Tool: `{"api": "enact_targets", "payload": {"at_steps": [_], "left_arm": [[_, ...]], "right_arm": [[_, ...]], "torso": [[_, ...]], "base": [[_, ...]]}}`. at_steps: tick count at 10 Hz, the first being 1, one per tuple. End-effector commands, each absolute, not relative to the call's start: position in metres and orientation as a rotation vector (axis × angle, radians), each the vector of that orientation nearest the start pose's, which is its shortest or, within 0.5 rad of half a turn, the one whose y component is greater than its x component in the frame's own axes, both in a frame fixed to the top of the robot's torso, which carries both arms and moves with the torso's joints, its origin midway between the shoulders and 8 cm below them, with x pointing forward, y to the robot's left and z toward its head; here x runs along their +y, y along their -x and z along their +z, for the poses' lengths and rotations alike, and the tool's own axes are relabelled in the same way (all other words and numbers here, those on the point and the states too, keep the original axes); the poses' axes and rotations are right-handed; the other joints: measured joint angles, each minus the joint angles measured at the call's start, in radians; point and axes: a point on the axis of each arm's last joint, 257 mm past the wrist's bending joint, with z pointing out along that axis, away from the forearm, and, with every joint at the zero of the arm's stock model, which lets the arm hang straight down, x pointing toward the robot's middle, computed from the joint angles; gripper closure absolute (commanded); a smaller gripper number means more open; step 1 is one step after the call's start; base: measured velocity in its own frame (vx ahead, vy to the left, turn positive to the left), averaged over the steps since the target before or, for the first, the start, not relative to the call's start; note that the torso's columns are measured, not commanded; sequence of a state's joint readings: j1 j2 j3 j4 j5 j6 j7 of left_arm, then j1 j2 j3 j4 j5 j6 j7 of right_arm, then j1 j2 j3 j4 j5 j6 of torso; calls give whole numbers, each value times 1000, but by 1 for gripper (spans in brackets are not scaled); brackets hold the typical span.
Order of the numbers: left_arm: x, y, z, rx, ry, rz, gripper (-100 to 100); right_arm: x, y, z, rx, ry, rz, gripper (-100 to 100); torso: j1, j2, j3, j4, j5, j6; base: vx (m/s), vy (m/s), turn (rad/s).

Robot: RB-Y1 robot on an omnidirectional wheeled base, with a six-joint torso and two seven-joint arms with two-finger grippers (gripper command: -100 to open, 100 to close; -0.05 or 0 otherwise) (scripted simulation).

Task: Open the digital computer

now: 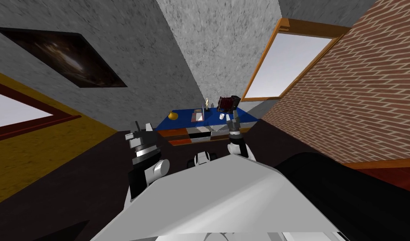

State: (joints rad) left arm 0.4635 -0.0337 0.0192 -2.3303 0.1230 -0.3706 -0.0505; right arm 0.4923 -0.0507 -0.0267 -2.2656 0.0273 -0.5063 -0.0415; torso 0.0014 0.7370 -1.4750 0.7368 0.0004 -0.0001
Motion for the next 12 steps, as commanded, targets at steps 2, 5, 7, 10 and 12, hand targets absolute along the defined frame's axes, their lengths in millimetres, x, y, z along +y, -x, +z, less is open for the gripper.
{"api": "enact_targets", "payload": {"at_steps": [2,5,7,10,12], "left_arm": [[298,-354,34,557,771,-1325,0],[298,-354,34,557,771,-1325,0],[298,-354,34,557,771,-1325,0],[298,-354,34,557,771,-1325,0],[298,-354,34,557,771,-1325,0]], "right_arm": [[-259,-373,-6,846,-534,1227,-100],[-249,-390,-28,958,-479,1161,-100],[-241,-408,-51,1064,-426,1088,-100],[-236,-427,-76,1169,-364,996,-100],[-235,-436,-90,1223,-320,935,-100]], "torso": [[0,1,-1,1,0,0],[0,0,-1,1,0,0],[-2,2,0,2,-1,0],[-1,0,-1,1,-1,0],[-1,1,-1,1,0,0]], "base": [[9,69,58],[14,87,60],[-2,77,77],[15,77,66],[16,81,35]]}}
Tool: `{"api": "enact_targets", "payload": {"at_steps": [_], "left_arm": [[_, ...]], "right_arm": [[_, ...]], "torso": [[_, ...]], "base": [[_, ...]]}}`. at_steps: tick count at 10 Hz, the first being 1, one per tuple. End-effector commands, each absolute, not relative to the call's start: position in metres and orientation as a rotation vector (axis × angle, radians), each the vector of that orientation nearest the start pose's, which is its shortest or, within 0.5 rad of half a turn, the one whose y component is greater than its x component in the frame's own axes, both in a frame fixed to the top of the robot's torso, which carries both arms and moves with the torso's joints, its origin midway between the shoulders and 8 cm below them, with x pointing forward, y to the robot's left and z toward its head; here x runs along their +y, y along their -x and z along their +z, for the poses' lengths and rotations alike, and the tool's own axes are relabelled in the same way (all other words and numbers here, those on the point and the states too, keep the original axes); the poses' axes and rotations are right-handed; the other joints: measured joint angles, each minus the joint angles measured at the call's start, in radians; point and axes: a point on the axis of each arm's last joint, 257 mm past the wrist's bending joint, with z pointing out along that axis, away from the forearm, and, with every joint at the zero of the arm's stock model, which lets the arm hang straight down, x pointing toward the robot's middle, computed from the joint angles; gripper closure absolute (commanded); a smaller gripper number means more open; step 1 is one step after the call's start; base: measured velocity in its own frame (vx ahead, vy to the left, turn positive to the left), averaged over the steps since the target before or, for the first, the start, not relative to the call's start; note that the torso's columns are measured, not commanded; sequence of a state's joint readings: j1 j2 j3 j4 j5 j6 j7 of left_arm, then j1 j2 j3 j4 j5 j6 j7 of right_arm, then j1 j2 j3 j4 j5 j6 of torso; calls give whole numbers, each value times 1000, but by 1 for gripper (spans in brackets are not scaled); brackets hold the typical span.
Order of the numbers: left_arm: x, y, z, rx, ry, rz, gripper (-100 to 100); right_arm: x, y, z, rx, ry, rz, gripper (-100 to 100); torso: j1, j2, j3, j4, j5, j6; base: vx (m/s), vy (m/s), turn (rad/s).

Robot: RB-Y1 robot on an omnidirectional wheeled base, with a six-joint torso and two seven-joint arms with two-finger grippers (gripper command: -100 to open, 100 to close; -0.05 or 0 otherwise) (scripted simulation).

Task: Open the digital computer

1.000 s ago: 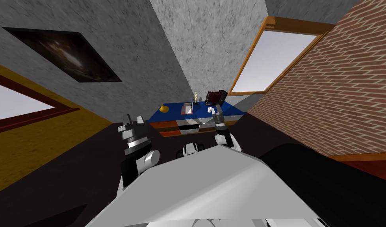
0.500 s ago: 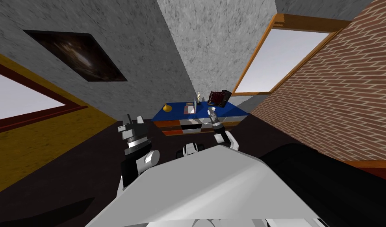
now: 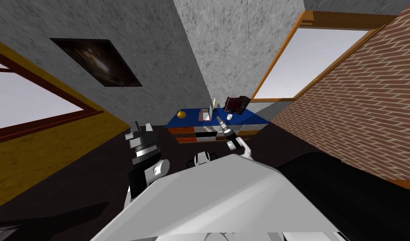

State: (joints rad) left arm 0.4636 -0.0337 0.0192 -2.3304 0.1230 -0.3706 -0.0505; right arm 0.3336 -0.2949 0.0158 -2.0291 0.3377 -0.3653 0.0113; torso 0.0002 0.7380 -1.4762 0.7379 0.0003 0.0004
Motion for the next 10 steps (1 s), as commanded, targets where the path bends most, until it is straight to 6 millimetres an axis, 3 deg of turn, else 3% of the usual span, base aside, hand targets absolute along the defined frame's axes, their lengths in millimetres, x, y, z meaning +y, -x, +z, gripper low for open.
{"api": "enact_targets", "payload": {"at_steps": [1,7,10], "left_arm": [[298,-354,34,557,771,-1325,0],[298,-354,34,557,771,-1325,0],[298,-354,34,557,771,-1325,0]], "right_arm": [[-234,-436,-91,1227,-311,926,-100],[-243,-471,-140,1399,-165,684,-100],[-248,-480,-153,1439,-109,599,-100]], "torso": [[0,0,0,0,0,0],[0,0,0,0,0,0],[-1,0,0,0,-1,0]], "base": [[9,66,27],[15,79,58],[23,55,39]]}}
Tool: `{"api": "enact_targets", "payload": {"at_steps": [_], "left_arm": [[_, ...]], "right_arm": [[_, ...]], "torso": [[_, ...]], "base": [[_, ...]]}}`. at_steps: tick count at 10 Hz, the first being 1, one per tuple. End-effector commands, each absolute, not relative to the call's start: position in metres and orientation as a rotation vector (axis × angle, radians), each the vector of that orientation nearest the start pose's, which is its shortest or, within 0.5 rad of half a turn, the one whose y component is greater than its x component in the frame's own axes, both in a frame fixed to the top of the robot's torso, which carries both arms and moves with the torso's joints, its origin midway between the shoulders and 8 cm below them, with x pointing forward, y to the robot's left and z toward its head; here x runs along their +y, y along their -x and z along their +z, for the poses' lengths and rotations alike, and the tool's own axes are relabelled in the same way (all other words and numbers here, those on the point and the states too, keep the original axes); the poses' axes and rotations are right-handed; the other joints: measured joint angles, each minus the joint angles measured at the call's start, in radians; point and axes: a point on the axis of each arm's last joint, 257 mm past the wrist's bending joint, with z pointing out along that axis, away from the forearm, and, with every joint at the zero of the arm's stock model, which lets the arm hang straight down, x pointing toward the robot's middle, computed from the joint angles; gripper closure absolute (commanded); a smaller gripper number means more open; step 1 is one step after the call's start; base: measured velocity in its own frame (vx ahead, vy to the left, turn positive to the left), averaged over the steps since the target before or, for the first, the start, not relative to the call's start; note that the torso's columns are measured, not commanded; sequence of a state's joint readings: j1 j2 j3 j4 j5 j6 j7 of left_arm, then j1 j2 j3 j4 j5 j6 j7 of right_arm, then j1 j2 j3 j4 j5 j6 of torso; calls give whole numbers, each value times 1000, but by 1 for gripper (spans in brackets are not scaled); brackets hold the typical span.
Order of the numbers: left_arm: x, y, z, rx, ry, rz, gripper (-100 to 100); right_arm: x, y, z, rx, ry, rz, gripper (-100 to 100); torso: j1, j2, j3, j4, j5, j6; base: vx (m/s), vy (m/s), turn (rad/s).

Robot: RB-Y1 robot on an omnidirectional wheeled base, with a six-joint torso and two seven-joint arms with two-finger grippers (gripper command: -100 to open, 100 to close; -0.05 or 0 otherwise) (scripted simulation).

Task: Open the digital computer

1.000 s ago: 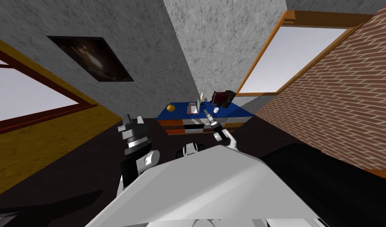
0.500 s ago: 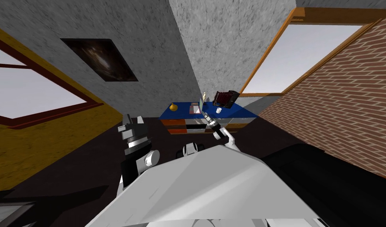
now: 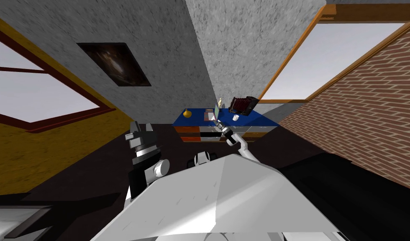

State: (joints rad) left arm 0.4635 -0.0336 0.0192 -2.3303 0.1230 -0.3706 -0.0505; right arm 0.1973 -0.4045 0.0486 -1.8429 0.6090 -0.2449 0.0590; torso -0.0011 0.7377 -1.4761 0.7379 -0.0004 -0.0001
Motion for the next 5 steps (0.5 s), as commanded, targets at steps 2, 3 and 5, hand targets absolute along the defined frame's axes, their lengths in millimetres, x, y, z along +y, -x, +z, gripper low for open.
{"api": "enact_targets", "payload": {"at_steps": [2,3,5], "left_arm": [[298,-354,34,557,771,-1325,0],[298,-354,34,557,771,-1325,0],[298,-354,34,557,771,-1325,0]], "right_arm": [[-255,-488,-163,1471,-68,525,-100],[-264,-497,-173,1499,-36,456,-100],[-274,-505,-182,1525,4,377,-100]], "torso": [[2,0,0,0,1,0],[1,0,0,0,0,0],[0,0,0,0,0,0]], "base": [[23,60,34],[25,56,44],[24,47,30]]}}
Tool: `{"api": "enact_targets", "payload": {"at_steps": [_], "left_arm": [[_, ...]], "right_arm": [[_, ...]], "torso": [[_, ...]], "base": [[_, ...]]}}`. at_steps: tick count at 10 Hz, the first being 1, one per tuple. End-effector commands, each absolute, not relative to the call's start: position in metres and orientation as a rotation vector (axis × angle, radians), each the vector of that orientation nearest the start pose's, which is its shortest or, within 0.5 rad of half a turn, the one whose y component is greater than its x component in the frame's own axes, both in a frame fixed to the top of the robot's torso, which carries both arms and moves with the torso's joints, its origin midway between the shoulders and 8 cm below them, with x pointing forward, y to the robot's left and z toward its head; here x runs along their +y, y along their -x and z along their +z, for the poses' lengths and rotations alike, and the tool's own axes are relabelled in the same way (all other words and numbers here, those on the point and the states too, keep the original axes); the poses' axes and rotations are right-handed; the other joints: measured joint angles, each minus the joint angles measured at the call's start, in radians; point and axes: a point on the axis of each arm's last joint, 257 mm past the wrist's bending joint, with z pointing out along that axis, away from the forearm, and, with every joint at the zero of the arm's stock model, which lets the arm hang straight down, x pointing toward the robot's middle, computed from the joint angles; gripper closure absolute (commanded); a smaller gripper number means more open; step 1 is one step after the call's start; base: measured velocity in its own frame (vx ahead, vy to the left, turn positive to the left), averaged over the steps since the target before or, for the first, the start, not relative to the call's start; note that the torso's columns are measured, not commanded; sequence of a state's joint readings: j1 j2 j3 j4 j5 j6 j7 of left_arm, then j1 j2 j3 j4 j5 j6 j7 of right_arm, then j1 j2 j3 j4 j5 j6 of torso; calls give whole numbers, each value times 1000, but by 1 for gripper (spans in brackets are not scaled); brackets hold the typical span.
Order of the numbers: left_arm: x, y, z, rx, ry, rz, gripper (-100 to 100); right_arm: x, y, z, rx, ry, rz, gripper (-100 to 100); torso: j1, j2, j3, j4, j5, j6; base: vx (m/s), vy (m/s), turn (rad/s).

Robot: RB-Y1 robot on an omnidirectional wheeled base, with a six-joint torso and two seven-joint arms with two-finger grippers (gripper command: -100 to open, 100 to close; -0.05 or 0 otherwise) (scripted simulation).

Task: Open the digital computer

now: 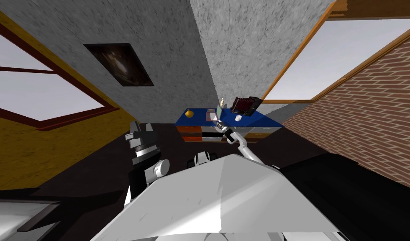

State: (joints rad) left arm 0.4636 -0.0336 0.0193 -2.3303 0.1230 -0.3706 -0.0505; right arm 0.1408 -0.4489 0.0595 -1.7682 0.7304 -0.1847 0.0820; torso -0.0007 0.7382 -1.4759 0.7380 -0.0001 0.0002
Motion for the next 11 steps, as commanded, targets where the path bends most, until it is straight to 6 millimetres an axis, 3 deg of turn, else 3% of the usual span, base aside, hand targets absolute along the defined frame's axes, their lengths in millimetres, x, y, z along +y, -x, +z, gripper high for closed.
{"api": "enact_targets", "payload": {"at_steps": [1,3,5,6,9,10,11], "left_arm": [[298,-354,34,557,771,-1325,0],[298,-354,34,557,771,-1325,0],[298,-354,34,557,771,-1325,0],[298,-354,34,557,771,-1325,0],[298,-354,34,557,771,-1325,0],[298,-354,34,557,771,-1325,0],[298,-354,34,557,771,-1325,0]], "right_arm": [[-274,-505,-183,1526,13,368,-100],[-285,-513,-191,1549,53,287,-100],[-313,-528,-203,1585,110,138,-100],[-312,-528,-204,1586,130,120,-100],[-344,-541,-212,1611,196,-45,-100],[-344,-541,-212,1611,203,-51,-100],[-360,-547,-215,1620,235,-134,-100]], "torso": [[1,0,0,0,0,0],[1,-1,0,0,0,0],[1,0,0,0,0,0],[2,0,0,0,0,0],[-1,0,0,0,0,0],[1,0,0,0,0,0],[0,0,0,0,0,0]], "base": [[25,40,18],[33,39,24],[28,48,29],[30,44,7],[35,26,10],[27,20,4],[34,16,5]]}}
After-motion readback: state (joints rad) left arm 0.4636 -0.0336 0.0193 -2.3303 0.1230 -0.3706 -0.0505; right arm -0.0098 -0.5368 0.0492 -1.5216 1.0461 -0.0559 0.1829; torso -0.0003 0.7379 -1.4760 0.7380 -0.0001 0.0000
